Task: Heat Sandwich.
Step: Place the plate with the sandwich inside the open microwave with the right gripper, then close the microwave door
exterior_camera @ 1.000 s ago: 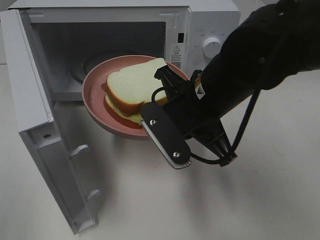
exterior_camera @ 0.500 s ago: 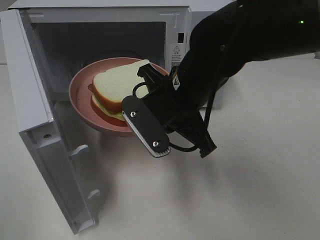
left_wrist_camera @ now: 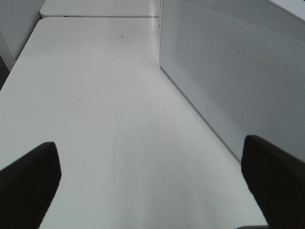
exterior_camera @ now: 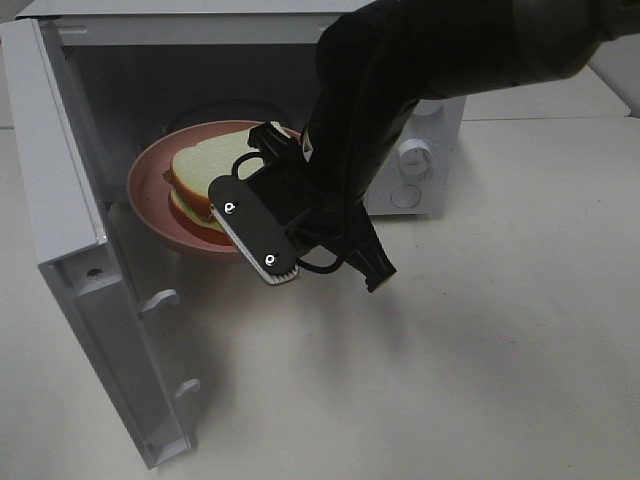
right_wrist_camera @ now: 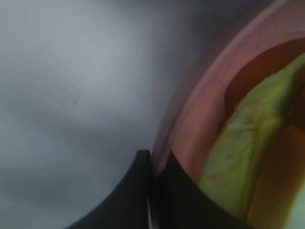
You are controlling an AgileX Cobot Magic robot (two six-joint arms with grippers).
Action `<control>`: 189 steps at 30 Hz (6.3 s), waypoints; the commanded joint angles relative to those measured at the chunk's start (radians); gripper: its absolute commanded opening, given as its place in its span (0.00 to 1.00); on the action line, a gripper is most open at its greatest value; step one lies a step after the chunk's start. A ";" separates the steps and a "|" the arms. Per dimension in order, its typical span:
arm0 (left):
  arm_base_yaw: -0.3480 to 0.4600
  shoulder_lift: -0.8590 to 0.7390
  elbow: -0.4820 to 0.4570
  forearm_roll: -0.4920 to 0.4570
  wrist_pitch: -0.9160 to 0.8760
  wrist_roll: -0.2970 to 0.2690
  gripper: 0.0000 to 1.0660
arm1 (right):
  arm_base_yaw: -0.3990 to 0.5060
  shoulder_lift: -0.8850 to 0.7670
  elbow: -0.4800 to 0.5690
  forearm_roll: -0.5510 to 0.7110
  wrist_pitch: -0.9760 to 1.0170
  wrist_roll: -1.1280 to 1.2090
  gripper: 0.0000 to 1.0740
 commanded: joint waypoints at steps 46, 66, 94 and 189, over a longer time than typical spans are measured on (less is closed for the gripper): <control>0.001 -0.026 0.004 -0.003 -0.006 -0.001 0.92 | -0.018 0.426 -0.727 -0.059 0.233 0.243 0.00; 0.001 -0.026 0.004 0.010 -0.006 -0.003 0.92 | -0.088 0.511 -0.824 -0.083 0.203 0.278 0.00; 0.001 -0.026 0.004 0.020 -0.005 -0.003 0.92 | -0.094 0.520 -0.837 -0.063 0.186 0.467 0.65; 0.001 -0.026 0.004 0.020 -0.005 -0.002 0.92 | -0.073 -0.708 0.603 -0.101 -0.078 1.516 0.69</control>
